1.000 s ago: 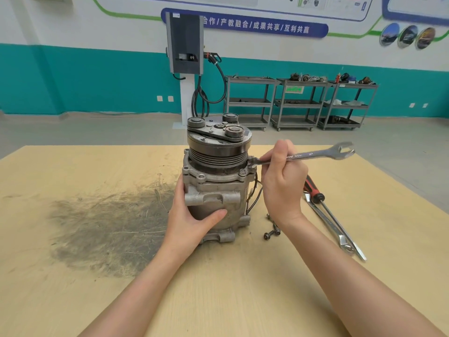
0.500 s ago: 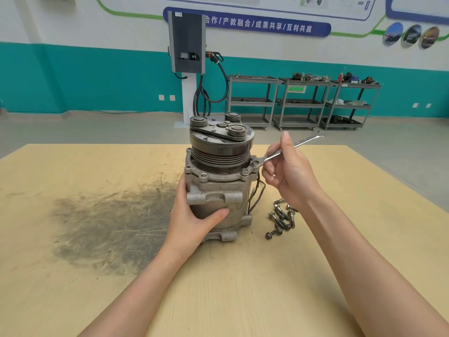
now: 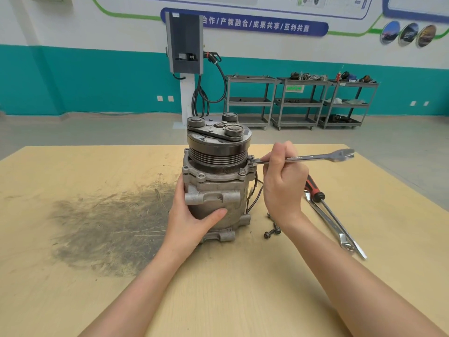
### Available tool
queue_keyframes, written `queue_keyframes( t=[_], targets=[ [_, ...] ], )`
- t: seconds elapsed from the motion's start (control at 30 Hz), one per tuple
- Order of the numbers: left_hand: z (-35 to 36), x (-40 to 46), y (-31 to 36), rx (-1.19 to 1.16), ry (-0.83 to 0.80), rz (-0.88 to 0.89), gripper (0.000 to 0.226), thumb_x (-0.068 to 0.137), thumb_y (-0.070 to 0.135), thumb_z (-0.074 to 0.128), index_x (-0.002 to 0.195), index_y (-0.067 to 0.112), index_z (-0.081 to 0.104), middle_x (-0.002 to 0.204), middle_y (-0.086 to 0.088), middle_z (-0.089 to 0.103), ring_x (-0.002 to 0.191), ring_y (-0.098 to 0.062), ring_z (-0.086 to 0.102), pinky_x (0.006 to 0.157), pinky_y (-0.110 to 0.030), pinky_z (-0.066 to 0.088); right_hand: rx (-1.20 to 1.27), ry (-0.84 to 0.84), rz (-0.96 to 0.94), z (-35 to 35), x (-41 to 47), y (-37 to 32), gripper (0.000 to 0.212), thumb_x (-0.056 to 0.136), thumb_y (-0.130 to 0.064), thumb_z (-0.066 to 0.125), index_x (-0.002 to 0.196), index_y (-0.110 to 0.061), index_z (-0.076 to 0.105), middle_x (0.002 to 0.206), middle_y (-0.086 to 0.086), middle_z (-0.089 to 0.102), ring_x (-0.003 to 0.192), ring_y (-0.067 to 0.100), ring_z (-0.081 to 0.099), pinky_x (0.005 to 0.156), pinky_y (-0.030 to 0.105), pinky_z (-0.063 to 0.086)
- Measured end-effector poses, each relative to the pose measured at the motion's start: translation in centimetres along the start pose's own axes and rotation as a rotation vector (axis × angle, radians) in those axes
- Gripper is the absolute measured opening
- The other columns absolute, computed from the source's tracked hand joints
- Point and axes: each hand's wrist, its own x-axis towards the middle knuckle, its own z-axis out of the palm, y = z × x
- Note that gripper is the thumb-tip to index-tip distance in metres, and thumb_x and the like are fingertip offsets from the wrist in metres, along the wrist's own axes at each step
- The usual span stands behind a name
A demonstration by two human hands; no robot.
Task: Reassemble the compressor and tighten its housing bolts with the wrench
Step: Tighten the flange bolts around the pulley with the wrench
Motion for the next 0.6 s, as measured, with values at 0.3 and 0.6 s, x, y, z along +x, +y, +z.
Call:
queue_keyframes(
  t=[0.3,0.6],
  targets=[
    [0.1,-0.3,0.4,0.014,0.024,-0.012,0.094,0.049,0.059,0.083,0.121,0.077,0.025,0.138,0.016,0.056,0.130,-0.001,0.050,0.112,-0.032,0.040,0.292,-0.026,0.327,-0.5,1.7,-0.2,0.053,0.106,-0.040,0.027,0.069,-0.015,0.054,0.042,-0.006,0.045,0.038,0.010,0.043,0.039,0.021,0.035],
    [-0.1,-0.3,0.7,-0.014,-0.010,0.012,0.113,0.053,0.055,0.084,0.149,0.029,0.031,0.140,0.007,0.056,0.133,-0.010,0.050,0.114,-0.044,0.040,0.571,-0.312,0.984,-1.6,3.3,1.0,0.049,0.104,-0.051,0.028,0.080,-0.015,0.052,0.047,-0.001,0.040,0.040,0.011,0.039,0.041,0.019,0.032]
  ],
)
